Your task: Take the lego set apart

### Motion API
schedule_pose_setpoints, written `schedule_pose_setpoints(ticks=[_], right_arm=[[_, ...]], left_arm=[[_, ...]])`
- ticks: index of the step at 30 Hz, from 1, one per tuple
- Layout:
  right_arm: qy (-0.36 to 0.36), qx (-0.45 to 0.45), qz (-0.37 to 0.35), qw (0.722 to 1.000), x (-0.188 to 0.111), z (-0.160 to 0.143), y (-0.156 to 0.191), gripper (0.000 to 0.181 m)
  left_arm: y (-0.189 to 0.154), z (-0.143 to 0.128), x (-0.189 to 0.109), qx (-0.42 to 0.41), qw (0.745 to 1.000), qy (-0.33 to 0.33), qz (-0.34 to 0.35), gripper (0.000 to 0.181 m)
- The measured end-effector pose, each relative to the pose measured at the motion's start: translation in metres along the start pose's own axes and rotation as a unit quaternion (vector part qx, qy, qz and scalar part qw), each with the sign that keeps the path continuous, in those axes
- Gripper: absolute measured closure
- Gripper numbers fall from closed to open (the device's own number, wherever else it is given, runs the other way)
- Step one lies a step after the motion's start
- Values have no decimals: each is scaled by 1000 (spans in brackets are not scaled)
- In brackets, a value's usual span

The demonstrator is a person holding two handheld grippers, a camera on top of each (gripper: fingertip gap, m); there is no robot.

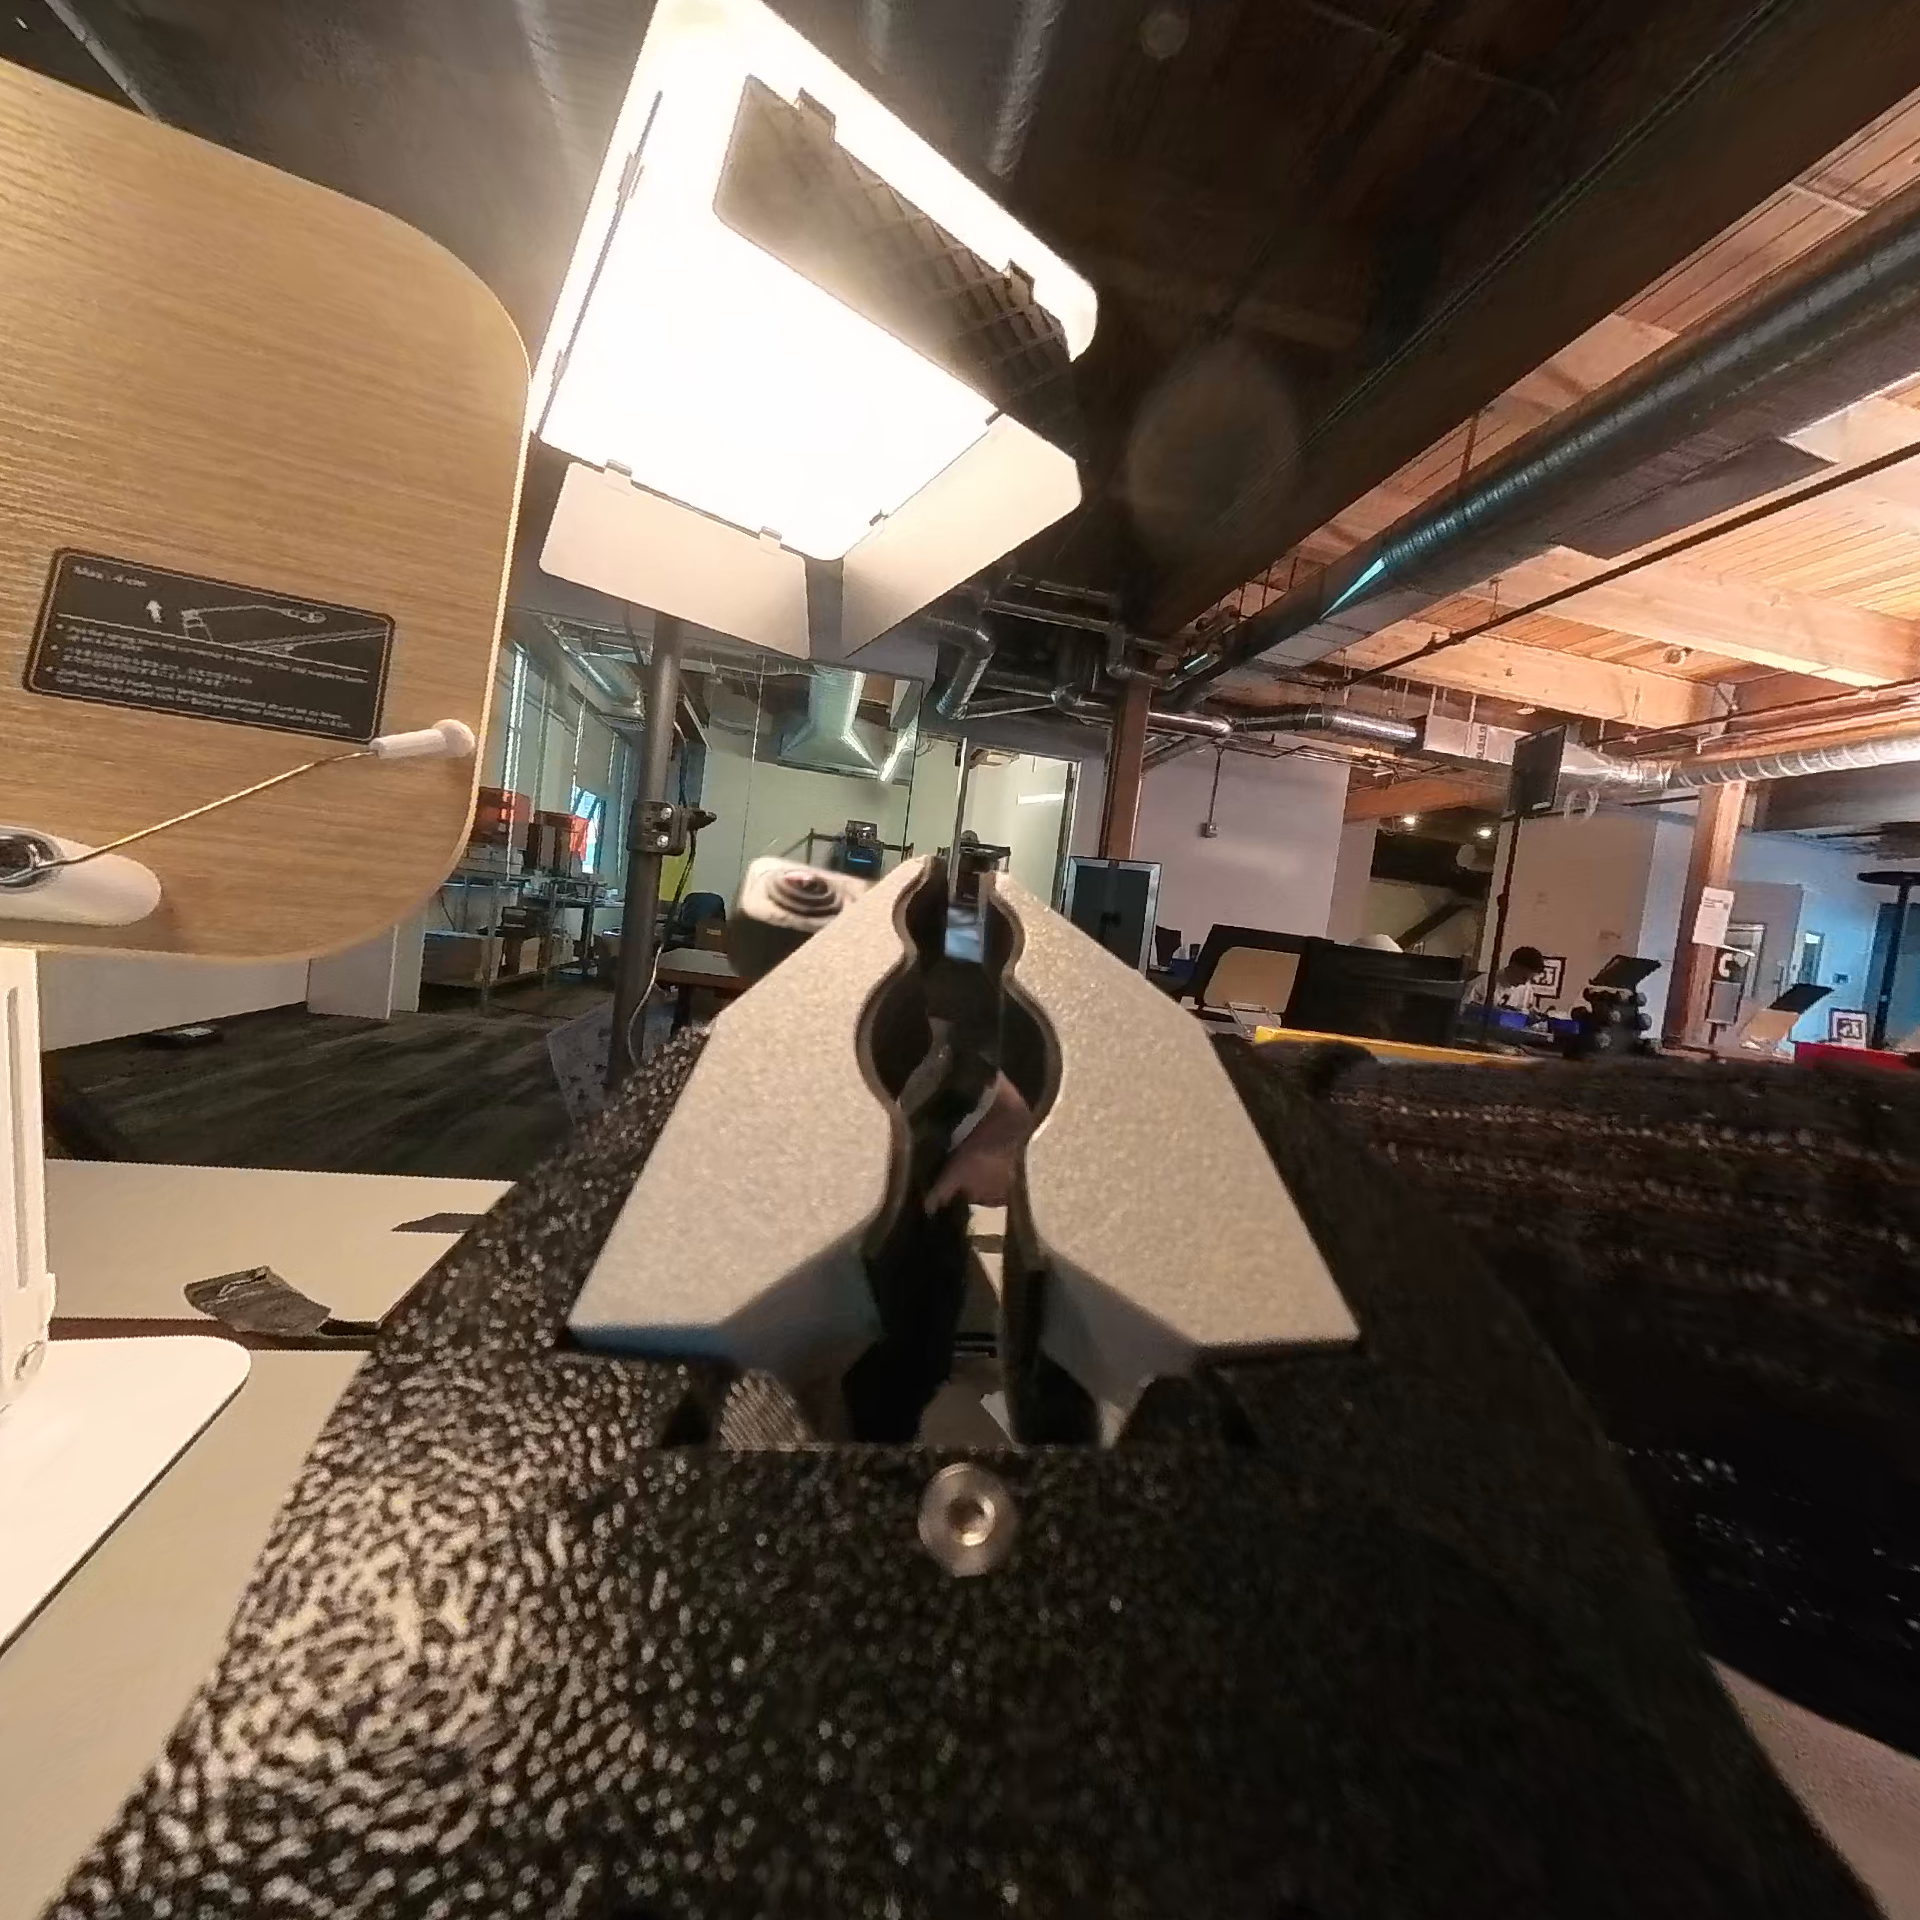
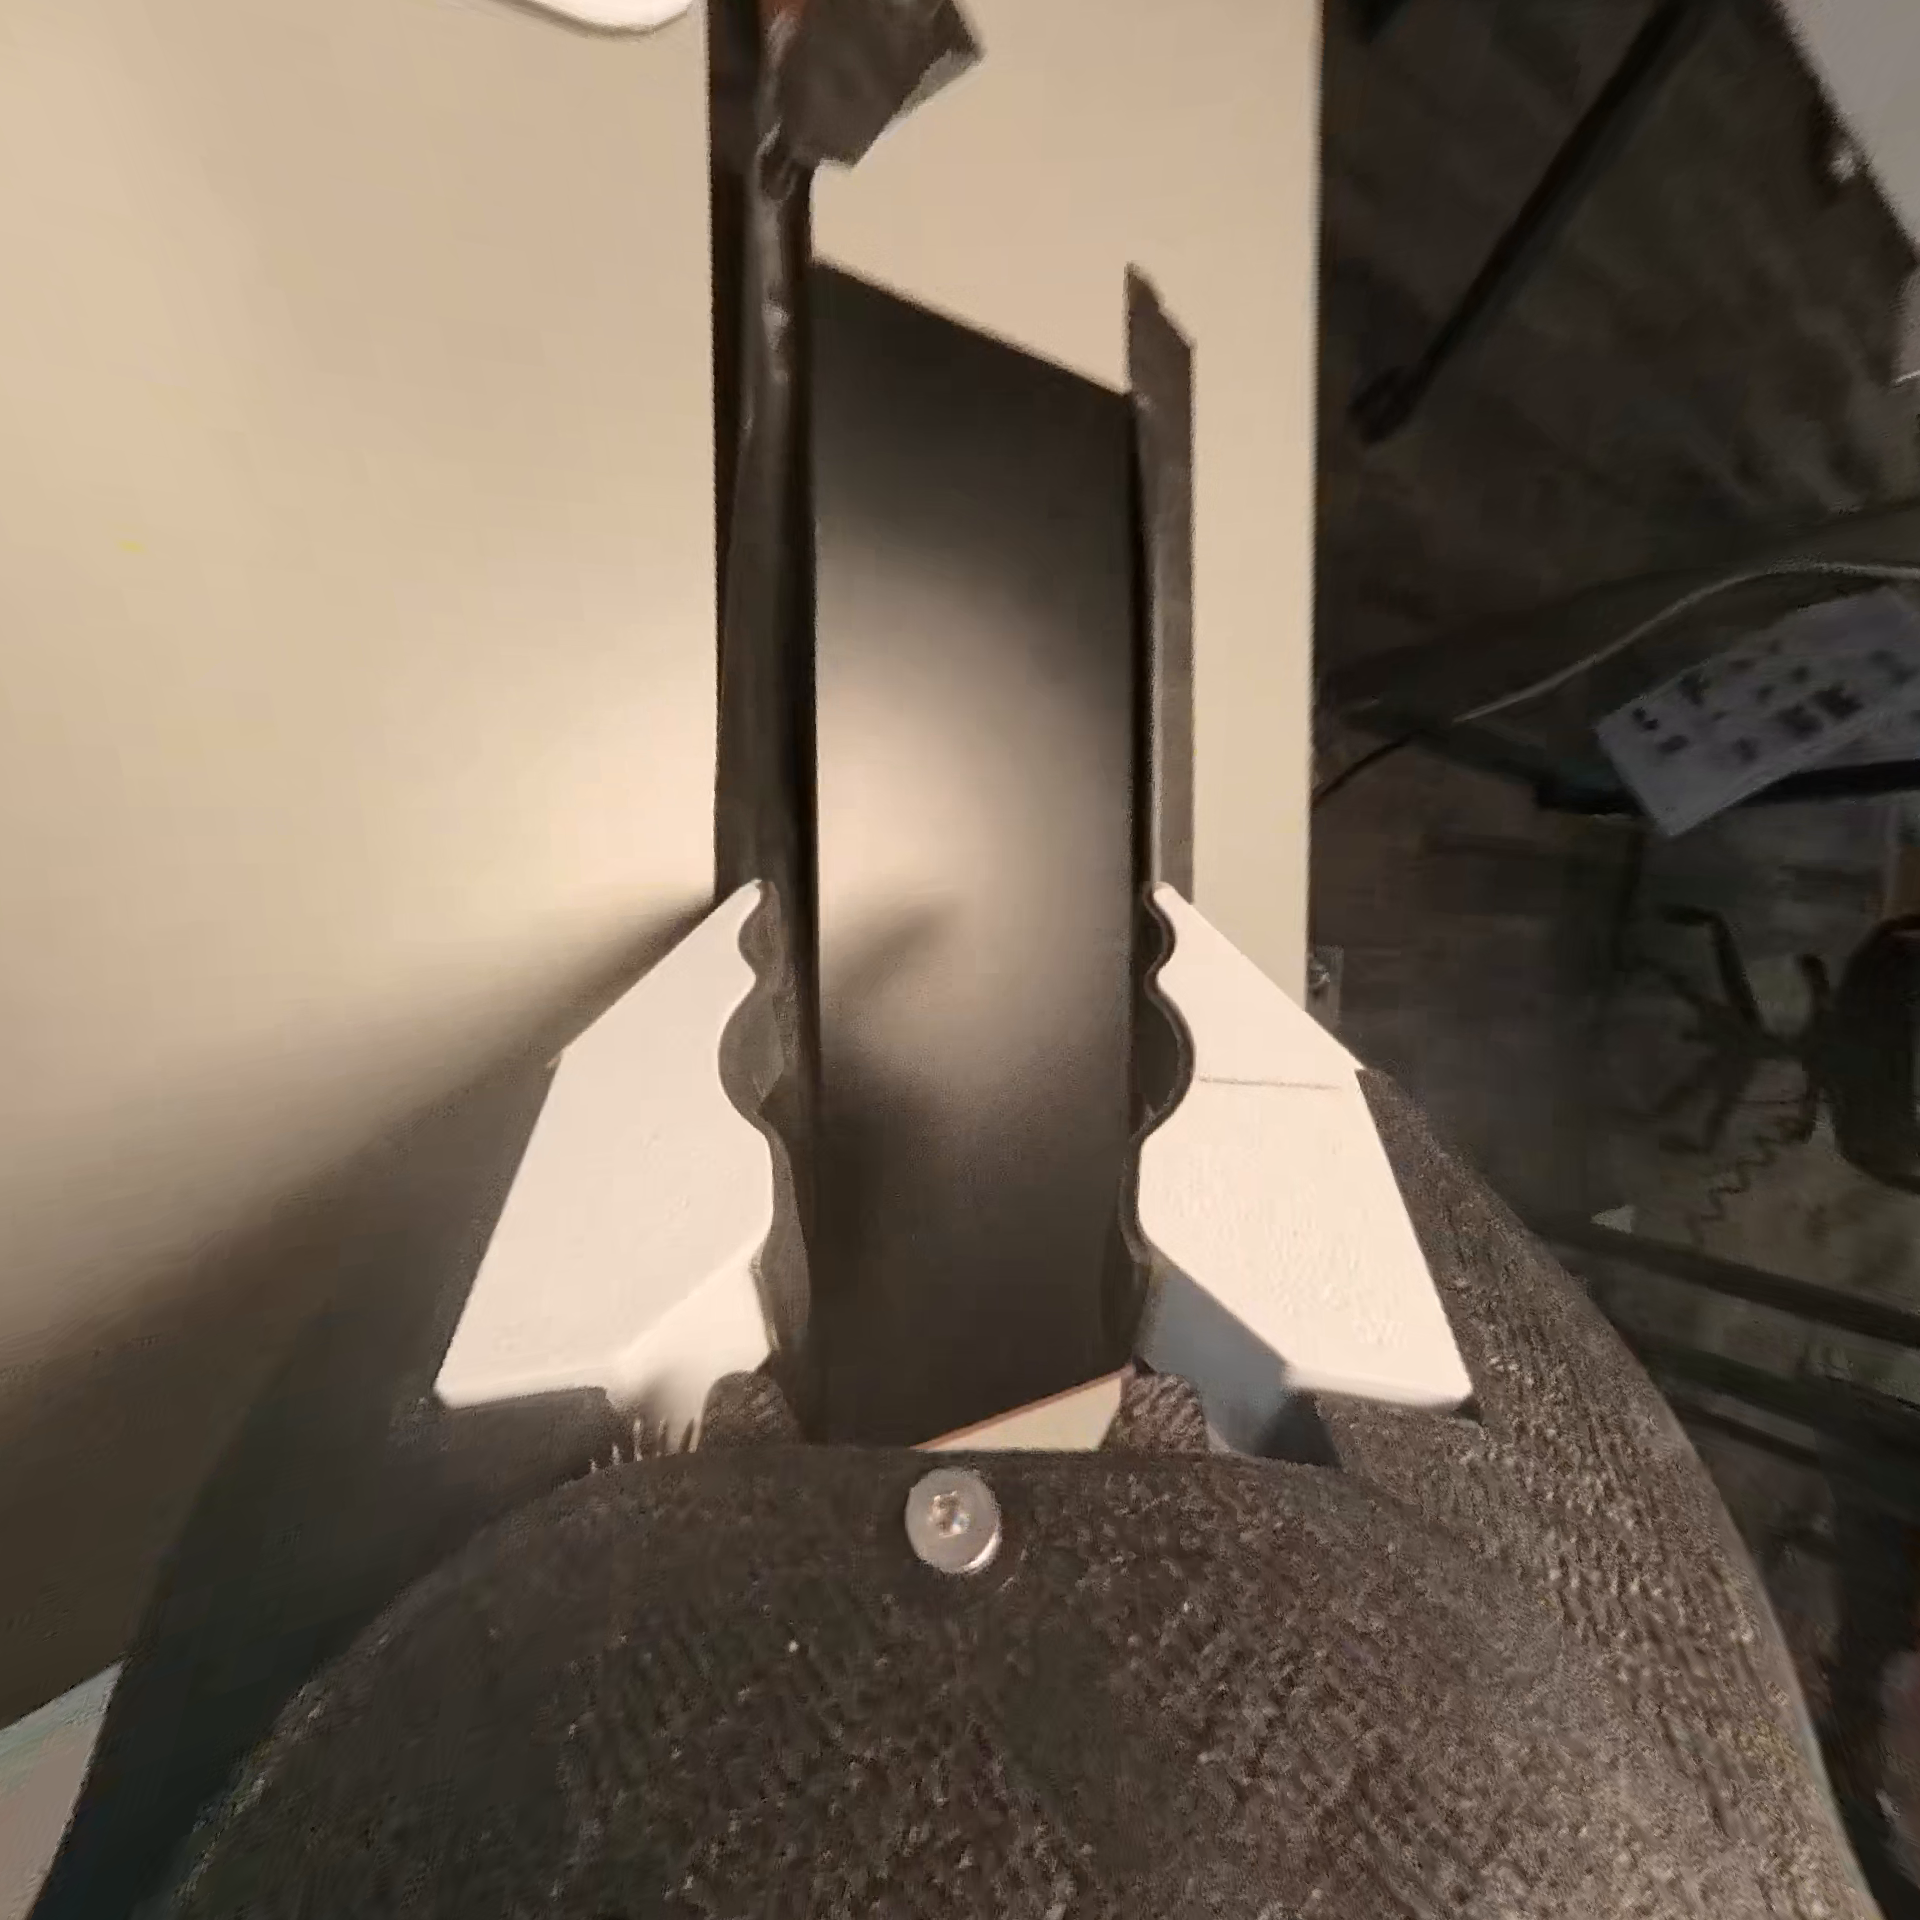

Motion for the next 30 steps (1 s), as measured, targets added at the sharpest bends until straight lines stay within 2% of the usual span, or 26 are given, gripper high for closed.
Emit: schedule_pose_setpoints(ticks=[5,10,14,18,19,20,22,25,30], right_arm=[[73,-49,-5,996,19,-16,1,109],[84,-129,-74,985,15,-10,-8,98],[58,-135,-115,982,1,-4,-17,115],[47,-140,-117,982,-2,-3,-17,132],[46,-149,-128,979,-4,-2,-20,142],[46,-158,-153,975,-7,-2,-28,167],[39,-147,-199,968,-15,0,-55,181],[16,-76,-189,979,-19,5,-81,181],[50,-65,-166,983,-6,-7,-97,181]], left_arm=[[2,0,0,-1,1000,1,3,176],[5,-1,0,-6,1000,1,5,177],[8,-2,1,-13,1000,1,8,177],[12,-3,1,-24,1000,2,14,177],[14,-4,1,-27,1000,2,16,177],[15,-4,1,-29,999,2,17,177],[17,-4,1,-34,999,1,20,177],[18,-7,1,-42,999,5,20,177],[16,-8,1,-45,999,8,16,177]])
Point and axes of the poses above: each gripper's, where its closed fingertips meet, x out along the fingers, z out of its top, y = z × x across the jaws, the point moved 2 cm from there along -x, back along the fingers, and after that the axes turned 7 degrees about -z, right-handed, at the moved point
